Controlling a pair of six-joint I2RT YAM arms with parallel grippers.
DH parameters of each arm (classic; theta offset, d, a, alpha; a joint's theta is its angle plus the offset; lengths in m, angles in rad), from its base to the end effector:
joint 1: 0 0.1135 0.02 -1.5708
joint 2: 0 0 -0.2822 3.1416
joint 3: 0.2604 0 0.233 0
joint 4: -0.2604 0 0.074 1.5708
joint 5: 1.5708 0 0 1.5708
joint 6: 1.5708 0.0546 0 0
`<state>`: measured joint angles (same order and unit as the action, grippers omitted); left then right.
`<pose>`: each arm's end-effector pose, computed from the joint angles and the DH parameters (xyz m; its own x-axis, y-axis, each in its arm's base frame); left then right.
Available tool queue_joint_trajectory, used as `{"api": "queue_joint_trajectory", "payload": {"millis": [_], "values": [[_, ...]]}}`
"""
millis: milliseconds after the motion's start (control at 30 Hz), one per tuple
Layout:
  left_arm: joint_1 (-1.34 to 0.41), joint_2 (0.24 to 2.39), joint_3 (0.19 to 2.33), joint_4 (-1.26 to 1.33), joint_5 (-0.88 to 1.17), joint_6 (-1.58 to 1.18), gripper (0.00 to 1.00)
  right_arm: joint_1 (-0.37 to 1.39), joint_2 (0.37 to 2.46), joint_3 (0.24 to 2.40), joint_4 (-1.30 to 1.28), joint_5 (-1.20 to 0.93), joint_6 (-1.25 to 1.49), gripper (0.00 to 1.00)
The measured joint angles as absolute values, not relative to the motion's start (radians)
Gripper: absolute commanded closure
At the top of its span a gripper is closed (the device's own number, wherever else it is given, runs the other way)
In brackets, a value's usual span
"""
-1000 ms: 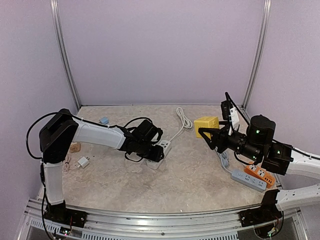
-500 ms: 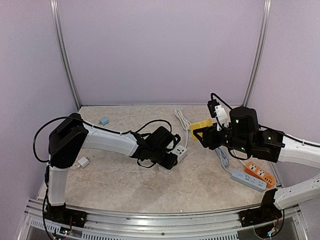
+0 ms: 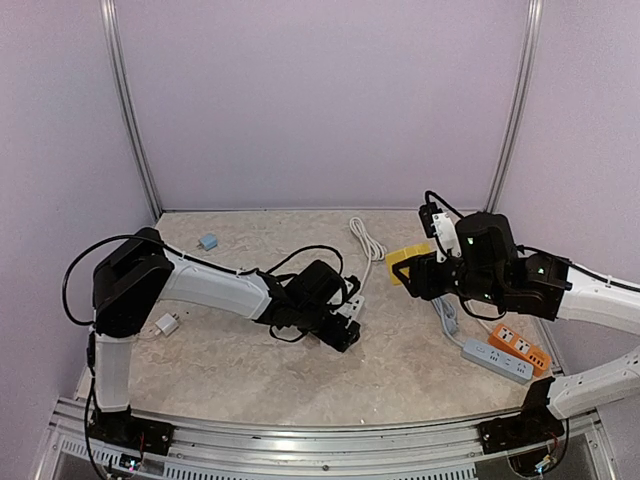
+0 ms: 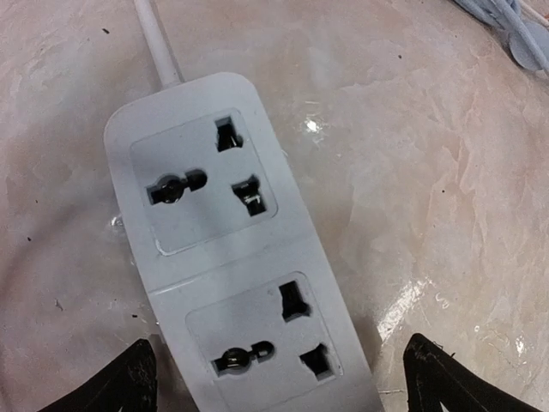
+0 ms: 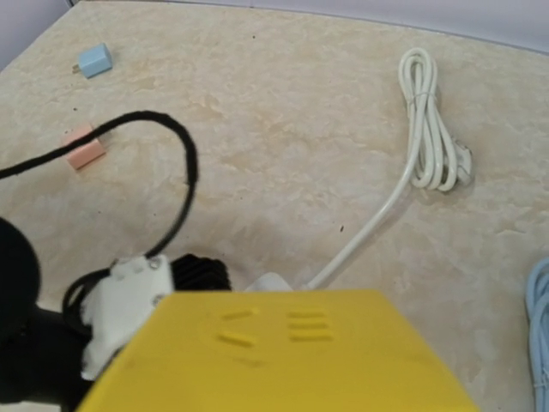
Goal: Insert the plug
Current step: Place the socket at the center of the board.
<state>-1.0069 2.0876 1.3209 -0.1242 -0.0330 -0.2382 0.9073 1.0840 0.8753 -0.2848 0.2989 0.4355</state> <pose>0.2389 -0.3743 0.1459 -0.6006 0.5085 -0.6170 0.7120 0.6912 -0.1234 0.1554 0.1727 0.3152 -0.5148 -0.0039 -0.8573 -0.4147 0.8763 0.2451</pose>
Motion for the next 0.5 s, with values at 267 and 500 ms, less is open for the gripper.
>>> {"api": "queue_joint_trajectory", "payload": {"millis": [267, 500], "values": [[-1.008, 2.003, 1.196, -0.093, -0.091, -0.284, 0.01, 0.894, 1.106, 0.927, -0.300, 0.269, 0.419, 1.00], [-1.027, 1.948, 1.090, -0.040, -0.167, -0.322, 0.01, 0.853, 1.275, 1.086, -0.366, 0.200, 0.397, 1.00]]}}
